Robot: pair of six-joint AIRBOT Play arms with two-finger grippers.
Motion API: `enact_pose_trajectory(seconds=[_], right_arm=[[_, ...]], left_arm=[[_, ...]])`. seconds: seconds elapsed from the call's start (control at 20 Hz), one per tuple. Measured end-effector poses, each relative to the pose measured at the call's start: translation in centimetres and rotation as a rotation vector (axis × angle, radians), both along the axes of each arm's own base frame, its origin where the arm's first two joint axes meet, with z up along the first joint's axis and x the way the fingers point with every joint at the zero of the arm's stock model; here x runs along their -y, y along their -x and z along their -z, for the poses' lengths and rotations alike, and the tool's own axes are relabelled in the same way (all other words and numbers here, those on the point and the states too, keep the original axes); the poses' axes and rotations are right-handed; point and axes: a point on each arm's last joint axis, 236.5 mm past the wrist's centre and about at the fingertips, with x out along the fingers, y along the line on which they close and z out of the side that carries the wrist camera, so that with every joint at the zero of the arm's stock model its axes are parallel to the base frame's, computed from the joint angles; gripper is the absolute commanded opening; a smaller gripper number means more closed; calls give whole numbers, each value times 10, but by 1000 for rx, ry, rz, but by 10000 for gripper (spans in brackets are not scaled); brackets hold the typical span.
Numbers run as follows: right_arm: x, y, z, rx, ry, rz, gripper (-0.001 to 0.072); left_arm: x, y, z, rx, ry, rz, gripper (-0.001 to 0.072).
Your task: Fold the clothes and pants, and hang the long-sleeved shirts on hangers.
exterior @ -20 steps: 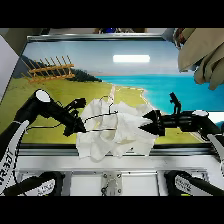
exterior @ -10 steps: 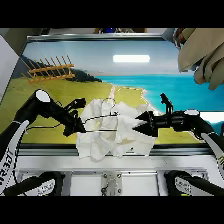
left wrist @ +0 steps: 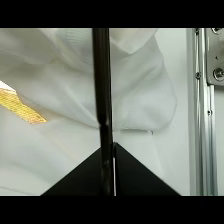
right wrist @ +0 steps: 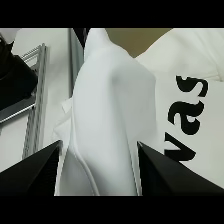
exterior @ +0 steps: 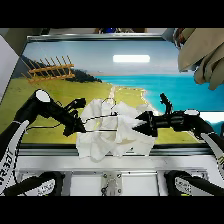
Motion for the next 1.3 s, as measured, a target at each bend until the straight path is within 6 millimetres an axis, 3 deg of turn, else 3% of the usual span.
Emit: enact_pose_trajectory(seconds=[0.1,0.15,0.2,0.25,0.5,0.85,1.15,1.2,1.25,1.3], right_arm=[[0,0,0,0,-2,1,513],[0,0,0,1,-2,1,458],[0,-1,0,1,-1,2,121],[0,-1,0,1,2,6,23],[0,-2,1,39,5,-2,23],[0,-3,2,273,19,-46,23],[0,-4,2,346,21,-62,21],[0,-3,2,350,22,-63,20],[0,-3,2,357,23,-66,20],[1,-4,4,357,33,-64,20]], left_arm=[[0,0,0,0,0,0,18],[0,0,0,0,0,0,18],[0,0,0,0,0,0,18],[0,0,0,0,0,1,18],[-1,0,0,0,-2,1,17],[0,-1,0,4,-1,-3,18],[0,-1,1,4,-2,-3,22],[0,-1,1,5,-3,-3,213],[2,-1,-1,1,9,-8,460],[3,-1,-2,-2,9,-12,514]])
